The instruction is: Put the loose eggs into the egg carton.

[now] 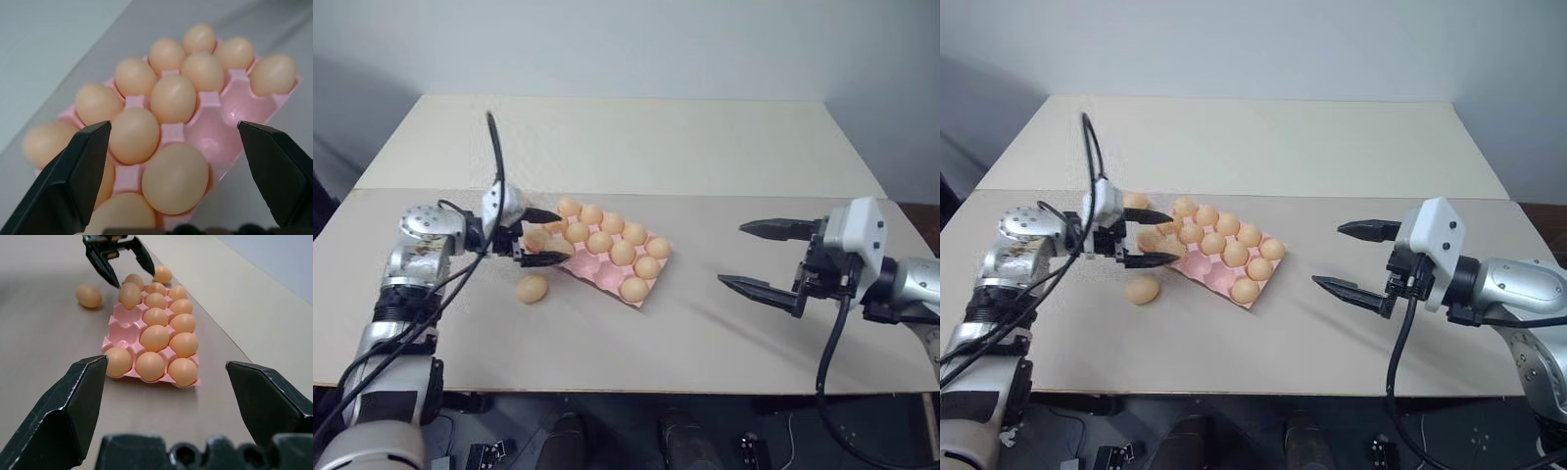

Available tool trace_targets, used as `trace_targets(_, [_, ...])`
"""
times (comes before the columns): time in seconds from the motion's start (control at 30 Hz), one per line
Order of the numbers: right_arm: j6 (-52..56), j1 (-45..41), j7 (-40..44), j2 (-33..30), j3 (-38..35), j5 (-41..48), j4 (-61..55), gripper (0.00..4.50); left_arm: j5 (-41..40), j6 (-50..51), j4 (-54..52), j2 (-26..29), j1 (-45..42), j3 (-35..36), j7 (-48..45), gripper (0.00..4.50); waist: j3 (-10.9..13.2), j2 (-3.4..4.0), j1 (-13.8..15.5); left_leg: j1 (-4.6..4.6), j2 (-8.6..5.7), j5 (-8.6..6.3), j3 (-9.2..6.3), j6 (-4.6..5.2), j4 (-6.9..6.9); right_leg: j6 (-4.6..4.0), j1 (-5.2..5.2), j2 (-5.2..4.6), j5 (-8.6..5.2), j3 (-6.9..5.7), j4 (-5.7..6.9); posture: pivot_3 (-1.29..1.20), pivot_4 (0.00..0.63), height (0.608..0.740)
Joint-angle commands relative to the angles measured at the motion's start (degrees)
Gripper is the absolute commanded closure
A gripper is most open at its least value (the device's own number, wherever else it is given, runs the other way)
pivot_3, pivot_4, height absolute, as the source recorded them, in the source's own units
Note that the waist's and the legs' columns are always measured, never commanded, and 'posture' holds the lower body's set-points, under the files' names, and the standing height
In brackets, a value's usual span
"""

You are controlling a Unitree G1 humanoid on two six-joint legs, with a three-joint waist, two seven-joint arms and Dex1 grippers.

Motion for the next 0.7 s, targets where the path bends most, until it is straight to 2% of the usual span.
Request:
trace_targets(0.03, [-1.92, -1.81, 1.36, 0.12, 0.59, 0.14, 1.0, 0.0, -6.33, 5.71, -8.6, 6.21, 5.51, 8.1, -0.45, 0.03, 0.0, 0.01, -0.68, 0.04, 0.01, 0.0, 0.0, 0.01, -0.01, 0.0, 0.0, 0.01, 0.0, 0.01, 0.03, 0.0, 0.15, 0.74])
trace_targets(0.2, [-3.46, -4.51, 4.03, 0.46, 3.7, -1.28, 4.5, 0.0, -13.04, 12.04, -21.97, 12.8, 24.05, 22.59, -0.15, 0.03, 0.01, 0.04, -0.62, 0.08, 0.03, -0.01, 0.04, 0.01, -0.04, 0.01, 0.03, -0.01, -0.01, 0.03, 0.02, 0.0, 0.15, 0.74])
trace_targets(0.4, [-5.81, -6.79, 8.14, 0.61, 7.58, -4.23, 9.94, 0.0, -17.82, 16.35, -29.95, 12.76, 42.79, 41.05, 0.21, 0.03, 0.01, 0.02, 0.28, 0.06, 0.05, -0.01, 0.06, 0.0, -0.04, 0.0, 0.06, -0.05, -0.01, -0.02, -0.08, 0.0, 0.15, 0.74])
trace_targets(0.57, [-6.72, -7.79, 10.27, 0.87, 9.23, -5.79, 13.23, 0.0, -17.62, 15.82, -34.46, 9.28, 55.1, 49.14, 1.67, 0.03, 0.01, 0.03, 0.87, 0.08, 0.05, -0.01, 0.1, 0.0, -0.05, 0.0, 0.06, -0.05, -0.01, 0.01, -0.12, 0.0, 0.15, 0.74])
trace_targets(0.7, [-7.1, -7.25, 10.99, 0.84, 9.78, -6.96, 13.46, 0.0, -17.77, 15.02, -36.92, 6.5, 58.96, 48.86, 4.16, 0.03, 0.01, 0.02, 1.08, 0.08, 0.05, -0.02, 0.11, -0.01, -0.05, 0.0, 0.09, -0.07, -0.01, 0.01, -0.15, 0.0, 0.15, 0.74])
